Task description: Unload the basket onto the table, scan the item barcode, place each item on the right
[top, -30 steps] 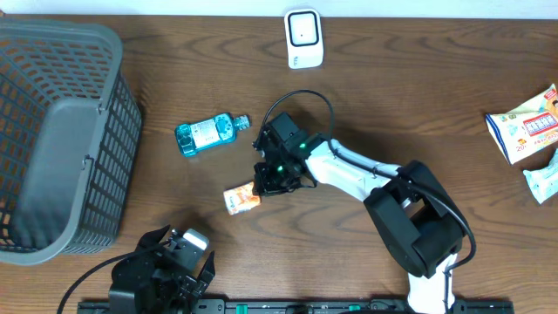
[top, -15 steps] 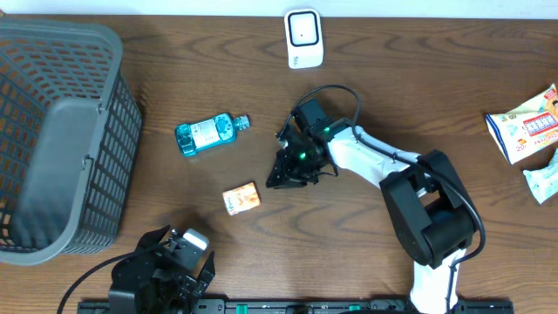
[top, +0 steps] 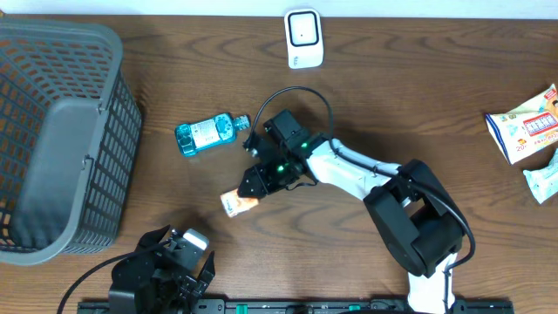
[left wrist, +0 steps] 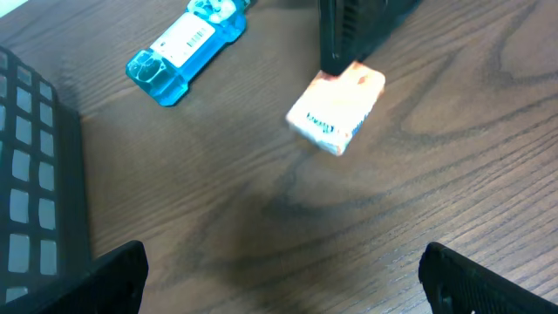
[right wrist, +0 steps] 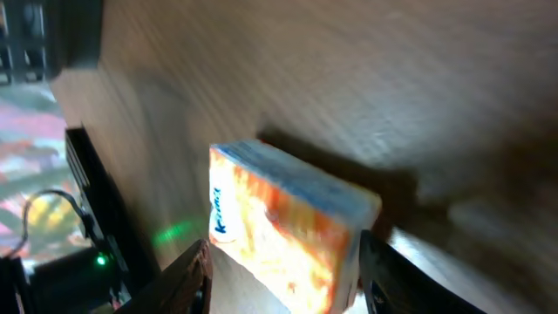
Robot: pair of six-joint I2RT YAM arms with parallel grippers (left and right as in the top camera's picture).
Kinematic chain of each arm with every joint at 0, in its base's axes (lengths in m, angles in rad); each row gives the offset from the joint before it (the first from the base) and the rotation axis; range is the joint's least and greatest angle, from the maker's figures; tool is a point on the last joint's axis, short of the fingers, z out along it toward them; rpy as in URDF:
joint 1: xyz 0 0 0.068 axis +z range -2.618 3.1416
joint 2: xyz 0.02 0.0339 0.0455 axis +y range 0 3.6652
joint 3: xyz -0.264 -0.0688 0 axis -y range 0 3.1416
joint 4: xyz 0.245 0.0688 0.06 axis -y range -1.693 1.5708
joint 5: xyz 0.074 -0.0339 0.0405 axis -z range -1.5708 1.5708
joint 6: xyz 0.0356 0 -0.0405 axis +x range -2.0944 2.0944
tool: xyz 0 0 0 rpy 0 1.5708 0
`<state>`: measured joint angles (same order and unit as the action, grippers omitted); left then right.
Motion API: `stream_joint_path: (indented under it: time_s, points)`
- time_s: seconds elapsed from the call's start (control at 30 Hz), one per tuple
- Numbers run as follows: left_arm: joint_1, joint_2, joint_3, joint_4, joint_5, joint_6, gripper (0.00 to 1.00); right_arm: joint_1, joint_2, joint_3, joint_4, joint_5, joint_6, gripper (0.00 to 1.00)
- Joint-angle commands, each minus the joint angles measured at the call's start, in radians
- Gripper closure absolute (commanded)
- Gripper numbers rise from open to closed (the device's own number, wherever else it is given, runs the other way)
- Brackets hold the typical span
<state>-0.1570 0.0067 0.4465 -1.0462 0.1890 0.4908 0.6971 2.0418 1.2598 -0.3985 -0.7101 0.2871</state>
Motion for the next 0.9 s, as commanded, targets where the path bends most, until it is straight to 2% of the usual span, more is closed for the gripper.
stream_joint_path:
  time_s: [0.0, 0.43, 0.47, 0.53, 0.57, 0.77, 0.87]
  points:
    - [0.004, 0.0, -0.003, -0.011, -0.014, 0.01, 0.01, 0.021, 0.006, -0.008, 0.002, 0.05, -0.056, 0.51]
    - [0.004, 0.0, -0.003, -0.011, -0.013, 0.01, 0.01, 0.031, 0.166, -0.006, 0.075, 0.05, -0.048, 0.51]
    - [0.004, 0.0, -0.003, -0.011, -0.014, 0.01, 0.01, 0.029, 0.177, -0.003, 0.082, 0.041, -0.048, 0.58]
    - [0.004, 0.0, -0.003, -0.011, -0.013, 0.01, 0.01, 0.024, 0.183, 0.001, 0.082, 0.043, -0.04, 0.91]
    - [0.004, 0.0, -0.003, -0.011, -0.014, 0.01, 0.01, 0.023, 0.183, 0.001, 0.082, 0.044, -0.04, 0.99]
    - [0.004, 0.0, -0.003, -0.011, -0.013, 0.01, 0.01, 0.024, 0.179, 0.002, 0.072, 0.058, -0.028, 0.99]
    - [0.004, 0.0, -0.003, -0.011, -0.014, 0.009, 0.01, -0.002, 0.145, 0.003, 0.018, 0.168, 0.066, 0.99]
